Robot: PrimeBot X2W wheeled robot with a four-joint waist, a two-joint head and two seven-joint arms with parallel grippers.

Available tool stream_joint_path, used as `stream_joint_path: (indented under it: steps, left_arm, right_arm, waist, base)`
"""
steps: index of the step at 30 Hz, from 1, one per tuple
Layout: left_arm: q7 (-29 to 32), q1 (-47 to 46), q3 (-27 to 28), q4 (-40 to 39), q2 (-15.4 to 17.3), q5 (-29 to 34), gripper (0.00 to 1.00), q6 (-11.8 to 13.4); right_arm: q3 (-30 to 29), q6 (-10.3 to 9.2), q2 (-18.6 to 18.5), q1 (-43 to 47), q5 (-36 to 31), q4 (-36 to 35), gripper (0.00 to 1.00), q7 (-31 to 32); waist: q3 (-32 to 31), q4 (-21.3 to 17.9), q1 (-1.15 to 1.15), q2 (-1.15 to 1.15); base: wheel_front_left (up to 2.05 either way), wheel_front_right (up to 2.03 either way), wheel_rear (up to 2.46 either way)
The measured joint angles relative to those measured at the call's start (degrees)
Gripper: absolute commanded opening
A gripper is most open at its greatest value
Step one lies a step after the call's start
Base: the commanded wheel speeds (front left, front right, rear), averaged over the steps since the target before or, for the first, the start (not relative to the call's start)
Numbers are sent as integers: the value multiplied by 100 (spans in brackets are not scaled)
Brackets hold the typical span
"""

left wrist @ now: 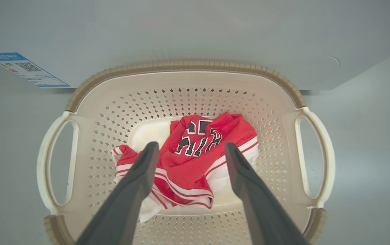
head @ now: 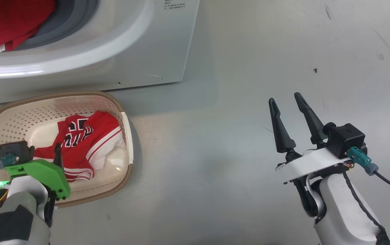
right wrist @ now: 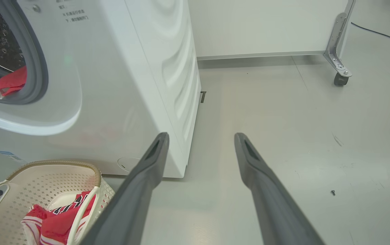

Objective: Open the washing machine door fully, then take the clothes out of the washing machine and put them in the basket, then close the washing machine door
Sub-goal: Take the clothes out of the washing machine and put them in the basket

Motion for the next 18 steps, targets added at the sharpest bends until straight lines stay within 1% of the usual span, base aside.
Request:
stream_joint_path:
  steps: [10,18]
  left_arm:
    - [-480,-28,-177,111,-203,15,100,-102]
    - [-787,-87,-379,26,-256,154,100,-182]
  right_arm:
    - [-67,5,0,3,-7,81,100,0]
    - [-205,8,-1,64,10,159,100,0]
  waist:
    - [-390,117,0,0]
    - [-764,292,0,0]
  base:
    - [0,0,0]
    - [0,0,0]
